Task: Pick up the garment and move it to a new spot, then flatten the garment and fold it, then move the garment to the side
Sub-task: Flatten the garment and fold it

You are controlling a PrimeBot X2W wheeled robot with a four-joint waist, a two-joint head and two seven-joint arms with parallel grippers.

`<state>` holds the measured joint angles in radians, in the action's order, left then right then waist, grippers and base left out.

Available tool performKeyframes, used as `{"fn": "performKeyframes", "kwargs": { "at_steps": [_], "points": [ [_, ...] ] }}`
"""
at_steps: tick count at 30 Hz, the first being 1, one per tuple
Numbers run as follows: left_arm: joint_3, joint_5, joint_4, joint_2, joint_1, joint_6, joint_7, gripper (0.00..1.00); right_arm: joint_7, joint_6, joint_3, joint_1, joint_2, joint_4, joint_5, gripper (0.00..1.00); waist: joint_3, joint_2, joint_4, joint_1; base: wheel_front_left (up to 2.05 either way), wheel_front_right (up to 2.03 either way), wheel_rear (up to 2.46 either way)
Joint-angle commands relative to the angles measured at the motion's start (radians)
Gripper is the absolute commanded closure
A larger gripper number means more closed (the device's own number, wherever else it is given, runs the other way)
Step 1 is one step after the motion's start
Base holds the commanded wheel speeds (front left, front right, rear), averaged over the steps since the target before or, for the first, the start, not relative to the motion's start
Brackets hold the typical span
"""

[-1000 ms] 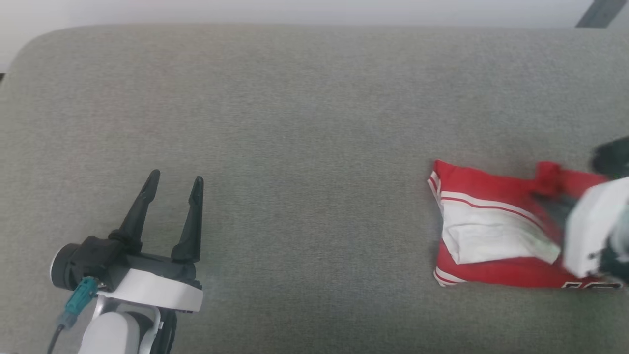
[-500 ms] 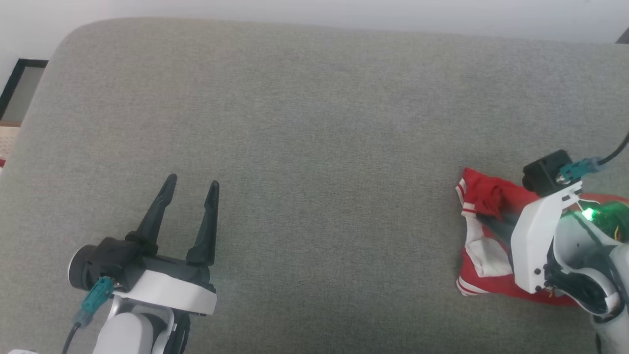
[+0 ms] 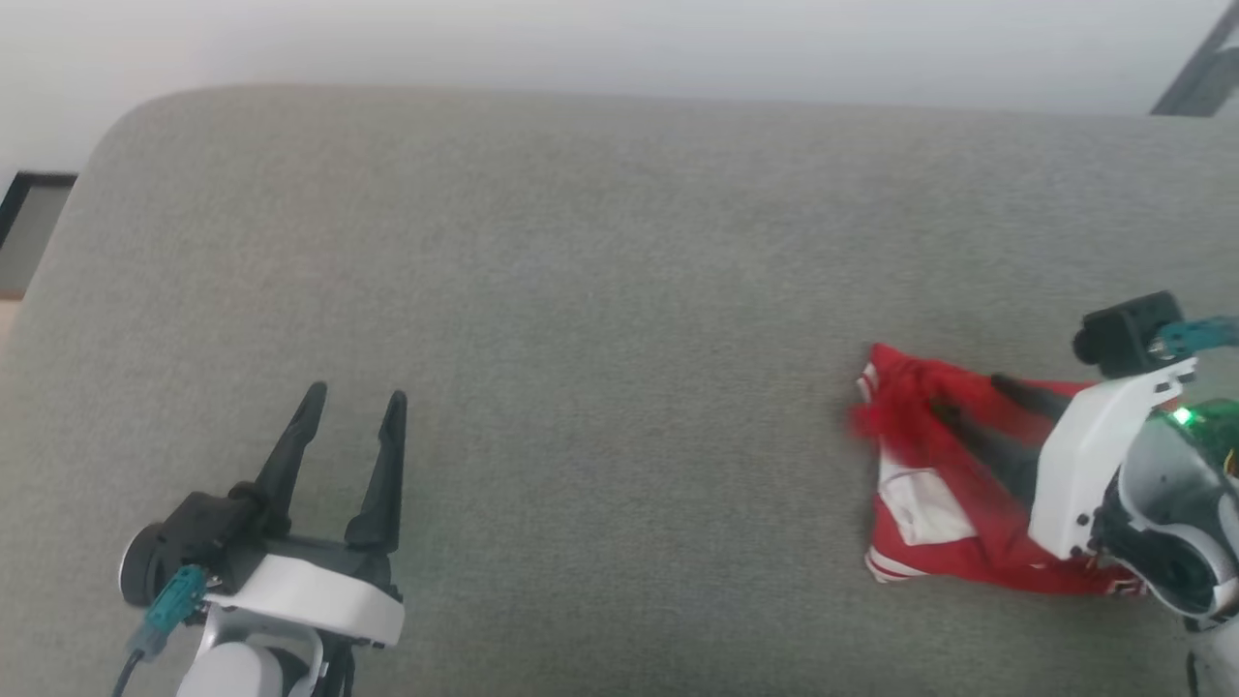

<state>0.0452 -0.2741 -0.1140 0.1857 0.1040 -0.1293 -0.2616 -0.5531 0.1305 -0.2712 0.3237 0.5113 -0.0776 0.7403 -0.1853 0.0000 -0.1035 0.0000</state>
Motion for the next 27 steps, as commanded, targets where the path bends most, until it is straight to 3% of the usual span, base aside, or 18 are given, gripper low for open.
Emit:
{"fn": "performKeyframes", "kwargs": {
  "at_steps": [1, 7, 18, 27],
  "points": [
    [-0.005, -0.008, -0.008, 0.006, -0.013, -0.002, -0.004, 0.00, 0.039, 0.000, 0.002, 0.015, 0.009, -0.005, 0.013, 0.00, 0.023, 0.0000, 0.024, 0.0000, 0.00, 0.00, 0.00],
    [-0.001, -0.039, -0.040, 0.015, -0.026, -0.002, -0.004, 0.00, 0.236, 0.000, -0.013, 0.019, 0.048, -0.098, 0.014, 0.00, 0.062, 0.0000, 0.070, 0.0000, 0.00, 0.00, 0.00],
    [-0.029, -0.066, -0.076, 0.013, -0.103, -0.002, -0.004, 0.00, 0.695, 0.000, -0.001, -0.010, 0.005, -0.319, -0.058, 0.00, 0.145, 0.0000, 0.120, 0.0000, 0.00, 0.00, 0.00],
    [-0.050, -0.048, -0.036, 0.014, -0.185, -0.002, -0.004, 0.00, 0.800, 0.000, 0.068, -0.130, 0.001, -0.287, -0.097, 0.00, 0.179, 0.0000, 0.112, 0.0000, 0.00, 0.00, 0.00]
  ]
}}
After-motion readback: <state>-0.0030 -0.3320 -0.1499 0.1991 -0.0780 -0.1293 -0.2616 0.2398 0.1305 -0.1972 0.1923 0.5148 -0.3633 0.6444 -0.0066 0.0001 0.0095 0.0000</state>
